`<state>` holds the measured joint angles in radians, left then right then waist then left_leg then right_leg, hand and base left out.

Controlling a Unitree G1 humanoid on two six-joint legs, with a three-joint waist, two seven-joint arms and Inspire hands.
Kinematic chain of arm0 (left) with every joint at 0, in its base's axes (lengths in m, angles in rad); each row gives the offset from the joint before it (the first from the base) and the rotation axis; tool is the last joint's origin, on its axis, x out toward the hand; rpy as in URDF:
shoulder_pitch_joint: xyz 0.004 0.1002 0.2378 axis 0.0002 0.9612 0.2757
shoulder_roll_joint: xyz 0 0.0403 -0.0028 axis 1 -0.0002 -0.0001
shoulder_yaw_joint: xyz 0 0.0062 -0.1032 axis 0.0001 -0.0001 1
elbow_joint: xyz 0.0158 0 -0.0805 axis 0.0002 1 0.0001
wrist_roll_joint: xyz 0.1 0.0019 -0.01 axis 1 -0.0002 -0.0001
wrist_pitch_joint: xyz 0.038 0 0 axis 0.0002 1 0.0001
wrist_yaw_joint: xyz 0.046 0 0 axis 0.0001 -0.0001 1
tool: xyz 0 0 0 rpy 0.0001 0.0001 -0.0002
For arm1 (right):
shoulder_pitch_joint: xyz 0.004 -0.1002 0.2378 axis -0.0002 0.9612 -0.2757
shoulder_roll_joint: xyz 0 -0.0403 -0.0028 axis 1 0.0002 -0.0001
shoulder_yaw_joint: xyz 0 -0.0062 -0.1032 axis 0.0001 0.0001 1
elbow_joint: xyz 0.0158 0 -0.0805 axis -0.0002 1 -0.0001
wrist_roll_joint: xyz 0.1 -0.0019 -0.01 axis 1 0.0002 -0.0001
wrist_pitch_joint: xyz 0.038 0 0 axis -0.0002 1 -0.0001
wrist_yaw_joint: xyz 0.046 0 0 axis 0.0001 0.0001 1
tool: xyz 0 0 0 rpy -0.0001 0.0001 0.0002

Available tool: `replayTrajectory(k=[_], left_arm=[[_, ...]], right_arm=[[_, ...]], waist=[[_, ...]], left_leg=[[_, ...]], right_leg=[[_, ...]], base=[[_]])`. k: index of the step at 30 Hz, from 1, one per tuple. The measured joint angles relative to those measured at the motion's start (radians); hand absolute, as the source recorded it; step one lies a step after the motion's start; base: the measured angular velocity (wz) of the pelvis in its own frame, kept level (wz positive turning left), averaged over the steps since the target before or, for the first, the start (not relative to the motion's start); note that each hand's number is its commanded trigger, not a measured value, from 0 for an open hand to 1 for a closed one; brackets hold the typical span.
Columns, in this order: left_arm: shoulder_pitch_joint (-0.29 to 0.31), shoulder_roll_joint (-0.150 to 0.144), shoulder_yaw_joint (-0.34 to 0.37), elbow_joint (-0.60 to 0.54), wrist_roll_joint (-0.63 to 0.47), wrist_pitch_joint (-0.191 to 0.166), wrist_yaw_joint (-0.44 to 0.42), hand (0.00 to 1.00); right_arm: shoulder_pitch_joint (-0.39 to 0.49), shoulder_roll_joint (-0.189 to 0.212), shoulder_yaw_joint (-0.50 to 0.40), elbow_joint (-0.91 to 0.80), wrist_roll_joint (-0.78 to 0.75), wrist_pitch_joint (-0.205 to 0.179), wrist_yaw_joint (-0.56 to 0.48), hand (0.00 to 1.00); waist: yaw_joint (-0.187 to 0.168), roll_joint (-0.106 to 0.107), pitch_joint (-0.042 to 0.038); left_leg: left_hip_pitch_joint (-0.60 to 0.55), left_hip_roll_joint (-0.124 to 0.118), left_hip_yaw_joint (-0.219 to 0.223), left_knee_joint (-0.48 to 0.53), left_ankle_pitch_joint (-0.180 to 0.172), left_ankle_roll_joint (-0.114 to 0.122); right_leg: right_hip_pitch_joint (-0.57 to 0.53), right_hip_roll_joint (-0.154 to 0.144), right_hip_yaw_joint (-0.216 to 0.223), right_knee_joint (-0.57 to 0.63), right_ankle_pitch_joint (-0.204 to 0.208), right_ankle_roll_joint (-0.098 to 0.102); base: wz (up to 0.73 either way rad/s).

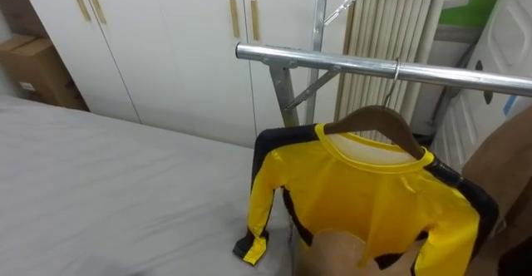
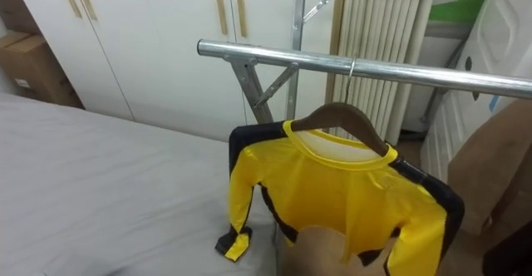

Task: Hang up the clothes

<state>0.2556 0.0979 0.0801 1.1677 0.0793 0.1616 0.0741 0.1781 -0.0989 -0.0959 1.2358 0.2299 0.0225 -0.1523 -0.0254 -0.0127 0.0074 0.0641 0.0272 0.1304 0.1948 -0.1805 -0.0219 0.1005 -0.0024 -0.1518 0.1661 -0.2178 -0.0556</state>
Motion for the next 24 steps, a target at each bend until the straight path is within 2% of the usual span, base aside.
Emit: replayTrajectory(k=[9,14,17,19,23,24], left_arm=[[0.004,-0.001,-0.009,-0.001,0.0,0.006,0.011,0.0],[0.004,-0.001,-0.016,-0.001,0.0,0.005,0.016,0.0],[0.001,-0.002,-0.024,-0.002,0.0,0.002,0.03,0.0],[-0.028,-0.002,-0.022,-0.006,0.001,-0.006,0.032,0.0],[-0.061,-0.006,-0.024,-0.004,-0.007,-0.023,0.038,0.0],[-0.059,-0.012,-0.026,0.0,-0.007,-0.031,0.043,0.0]], right_arm=[[0.0,0.0,0.073,-0.032,0.005,0.0,-0.038,0.0],[0.0,0.0,0.076,-0.036,0.007,0.0,-0.047,0.0],[-0.004,0.0,0.076,-0.036,0.004,0.0,-0.053,0.0],[-0.028,-0.003,0.075,-0.035,-0.031,-0.001,-0.057,0.0],[-0.082,-0.018,0.075,-0.027,-0.097,-0.008,-0.059,0.0],[-0.099,-0.026,0.076,-0.027,-0.104,-0.011,-0.066,0.0]], waist=[[0.006,-0.004,-0.0001],[0.007,-0.002,-0.0008],[0.008,0.003,-0.0038],[0.01,0.017,-0.0097],[0.014,0.036,-0.0047],[0.021,0.048,-0.0034]], left_leg=[[-0.002,0.0,0.004,0.001,0.0,0.0],[-0.004,0.0,0.001,0.003,0.0,0.0],[-0.025,0.001,-0.007,0.016,0.0,0.0],[-0.077,0.006,-0.015,0.044,0.0,0.0],[-0.126,0.014,-0.034,0.057,0.004,-0.005],[-0.14,0.014,-0.044,0.066,0.005,-0.006]], right_leg=[[-0.002,0.0,0.003,0.002,-0.002,0.0],[-0.002,0.0,-0.001,0.0,-0.002,0.0],[-0.013,-0.002,-0.018,0.003,-0.001,-0.002],[-0.048,-0.001,-0.041,0.007,0.005,-0.009],[-0.079,0.004,-0.074,0.006,0.015,-0.018],[-0.082,0.005,-0.085,0.004,0.016,-0.019]], base=[[0.0],[0.0],[0.12],[0.16],[0.21],[0.26]])
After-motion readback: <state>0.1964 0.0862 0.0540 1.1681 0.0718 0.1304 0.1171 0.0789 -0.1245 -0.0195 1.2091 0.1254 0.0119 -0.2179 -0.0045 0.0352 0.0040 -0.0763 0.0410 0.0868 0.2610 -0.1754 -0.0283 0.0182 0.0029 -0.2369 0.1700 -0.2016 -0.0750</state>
